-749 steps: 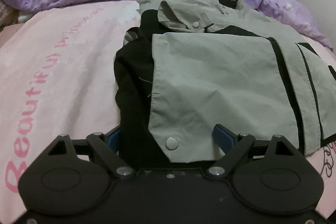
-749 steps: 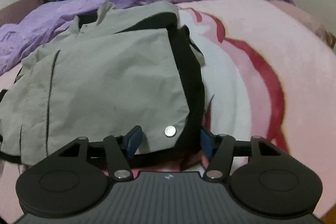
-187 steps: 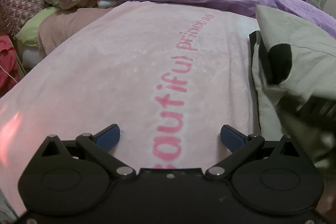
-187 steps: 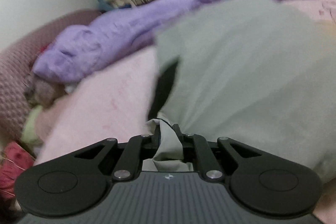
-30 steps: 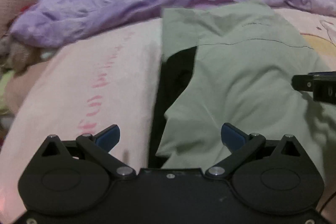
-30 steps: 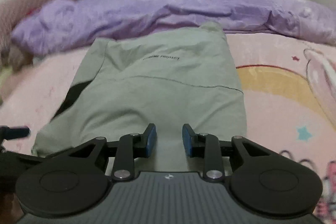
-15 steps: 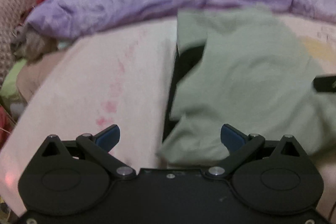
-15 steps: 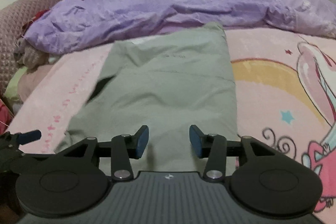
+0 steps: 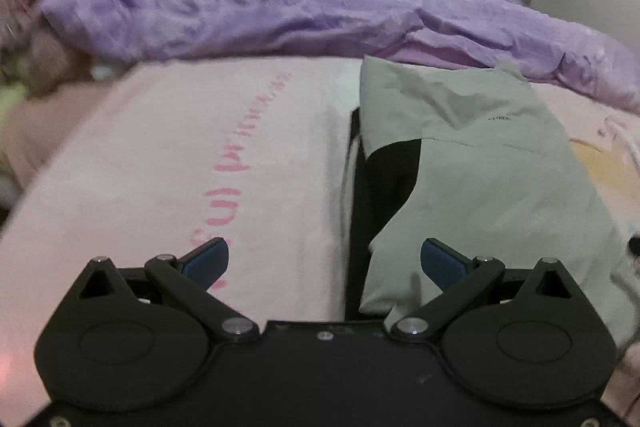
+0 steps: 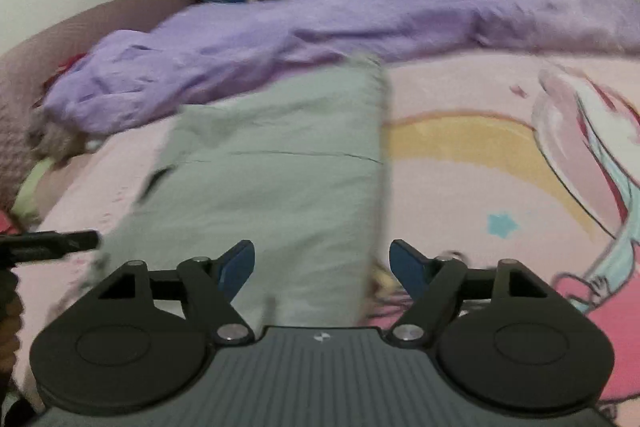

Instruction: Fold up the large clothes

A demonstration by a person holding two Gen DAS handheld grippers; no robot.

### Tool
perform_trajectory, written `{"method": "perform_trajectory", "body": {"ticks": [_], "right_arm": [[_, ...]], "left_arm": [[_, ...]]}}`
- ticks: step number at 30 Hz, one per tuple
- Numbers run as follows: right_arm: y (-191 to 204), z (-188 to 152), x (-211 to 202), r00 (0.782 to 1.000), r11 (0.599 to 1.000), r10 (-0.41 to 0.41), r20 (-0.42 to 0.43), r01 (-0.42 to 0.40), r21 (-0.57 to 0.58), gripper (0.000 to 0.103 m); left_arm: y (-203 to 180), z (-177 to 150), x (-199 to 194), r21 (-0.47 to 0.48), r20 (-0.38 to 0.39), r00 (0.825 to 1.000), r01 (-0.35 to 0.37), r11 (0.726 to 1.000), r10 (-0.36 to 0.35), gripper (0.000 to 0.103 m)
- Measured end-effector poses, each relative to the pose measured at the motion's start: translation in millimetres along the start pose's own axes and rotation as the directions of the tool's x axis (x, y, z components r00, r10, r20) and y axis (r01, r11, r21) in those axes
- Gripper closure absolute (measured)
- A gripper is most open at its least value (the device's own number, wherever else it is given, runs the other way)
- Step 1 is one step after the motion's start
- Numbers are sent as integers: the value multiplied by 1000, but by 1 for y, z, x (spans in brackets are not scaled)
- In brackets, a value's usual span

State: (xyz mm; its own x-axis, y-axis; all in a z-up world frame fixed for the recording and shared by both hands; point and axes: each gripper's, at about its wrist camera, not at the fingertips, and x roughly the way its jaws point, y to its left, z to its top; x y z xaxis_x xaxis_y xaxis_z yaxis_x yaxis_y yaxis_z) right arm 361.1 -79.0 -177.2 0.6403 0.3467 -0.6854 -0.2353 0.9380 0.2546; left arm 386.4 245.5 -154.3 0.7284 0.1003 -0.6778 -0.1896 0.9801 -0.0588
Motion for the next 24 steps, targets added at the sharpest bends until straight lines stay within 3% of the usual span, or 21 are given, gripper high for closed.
{"method": "perform_trajectory", "body": {"ticks": [2, 4, 6, 8, 12, 15, 20, 24], "right_arm": [[-25, 3, 20, 995, 992, 80, -64, -74, 98, 19], [-47, 3, 42, 970, 960, 213, -115, -186, 208, 23], [-62, 2, 57, 941, 916, 322, -101, -283, 283, 22], [-67, 6, 63, 932, 907, 351, -95, -313, 281, 22], [-69, 22, 80, 922, 905, 373, -102, -338, 259, 20], [-60, 38, 94, 938, 928, 332, -98, -307, 214, 18], [-43, 53, 111, 959, 955, 273, -72, -261, 144, 0], [-21, 58, 125, 970, 973, 231, -75, -229, 30, 0]], "left_arm": [[-4, 9, 14, 8, -14, 999, 42, 999, -42, 0], [-11, 14, 32, 31, -40, 997, 66, 997, -65, 0], [-18, 14, 49, 37, -101, 989, 110, 993, -106, 0], [-15, 13, 67, -2, -139, 975, 172, 985, -170, 0], [-10, 23, 82, -45, -120, 965, 230, 972, -233, 0], [-17, 35, 92, -26, -131, 960, 247, 969, -248, 0], [-22, 51, 110, -5, -125, 953, 278, 960, -277, 0], [-21, 52, 117, 12, -111, 947, 304, 953, -301, 0]]}}
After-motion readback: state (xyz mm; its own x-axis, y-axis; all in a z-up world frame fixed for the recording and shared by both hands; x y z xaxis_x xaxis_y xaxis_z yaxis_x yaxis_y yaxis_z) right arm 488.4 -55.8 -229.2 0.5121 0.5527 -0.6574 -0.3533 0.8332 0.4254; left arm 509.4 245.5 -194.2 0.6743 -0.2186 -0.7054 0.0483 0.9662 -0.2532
